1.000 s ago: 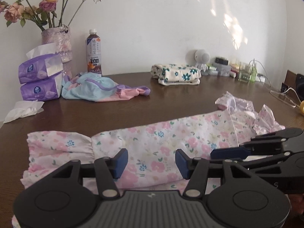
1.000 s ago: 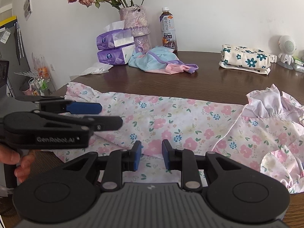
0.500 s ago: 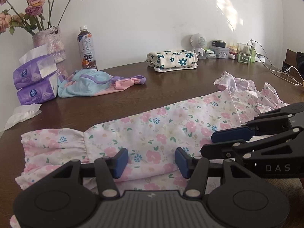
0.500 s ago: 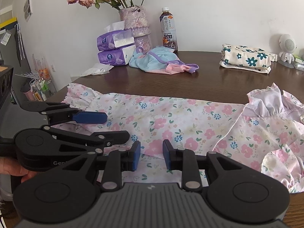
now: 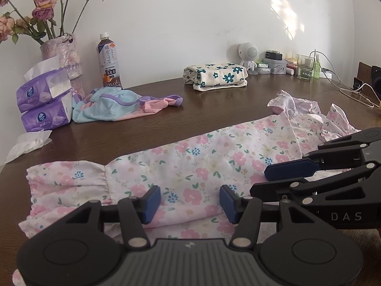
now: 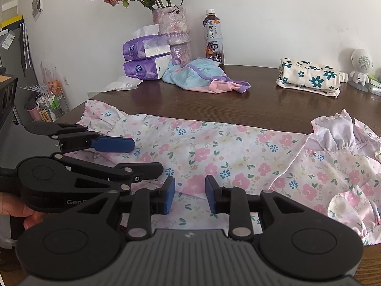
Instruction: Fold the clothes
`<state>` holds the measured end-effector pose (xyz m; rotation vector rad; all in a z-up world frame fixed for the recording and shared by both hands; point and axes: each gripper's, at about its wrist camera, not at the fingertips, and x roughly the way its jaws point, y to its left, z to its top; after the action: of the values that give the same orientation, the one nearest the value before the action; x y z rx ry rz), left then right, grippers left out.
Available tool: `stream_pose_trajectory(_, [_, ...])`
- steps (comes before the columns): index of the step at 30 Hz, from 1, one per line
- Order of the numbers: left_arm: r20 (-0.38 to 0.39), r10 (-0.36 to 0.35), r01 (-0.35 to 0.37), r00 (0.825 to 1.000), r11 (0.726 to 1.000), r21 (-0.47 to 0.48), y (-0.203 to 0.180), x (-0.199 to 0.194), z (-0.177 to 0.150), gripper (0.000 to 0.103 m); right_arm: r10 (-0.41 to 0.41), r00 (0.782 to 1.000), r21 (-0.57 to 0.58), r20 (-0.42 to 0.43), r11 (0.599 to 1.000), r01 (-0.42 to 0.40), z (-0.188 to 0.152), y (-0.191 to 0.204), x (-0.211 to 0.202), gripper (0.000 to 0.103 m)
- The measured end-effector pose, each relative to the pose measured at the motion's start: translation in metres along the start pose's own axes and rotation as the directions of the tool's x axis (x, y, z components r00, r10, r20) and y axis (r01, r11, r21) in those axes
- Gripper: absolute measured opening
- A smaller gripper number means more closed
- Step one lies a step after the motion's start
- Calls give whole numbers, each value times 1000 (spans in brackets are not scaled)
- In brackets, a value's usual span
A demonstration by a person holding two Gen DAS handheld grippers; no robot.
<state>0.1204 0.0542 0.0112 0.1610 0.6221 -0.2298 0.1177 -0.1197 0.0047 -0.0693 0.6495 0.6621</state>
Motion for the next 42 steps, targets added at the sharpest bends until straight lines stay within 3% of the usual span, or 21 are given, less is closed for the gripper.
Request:
stream_pose_trajectory(17, [-2,-3,3,1000,1000,-29,11,-6,-5,54,-8,1000,-10,-2,1000,8,1,1,0,29])
stream_pose_trajectory(27, [8,33,-33,999,999,-13,12,-14,-10,42,-3,1000,-7,-2,1000,3,1,-1,1,29])
stream_pose_trajectory(34, [5,83,-83,997,996,-18,18,-20,-15,42,9,1000,8,0,1000,-9,0,-4,1,29])
stream_pose_trajectory(42, [4,68,-68,998,997,-42,28,-28,-22,37,5,1000,-5,-1,1000,-5,-1,-3,2,29])
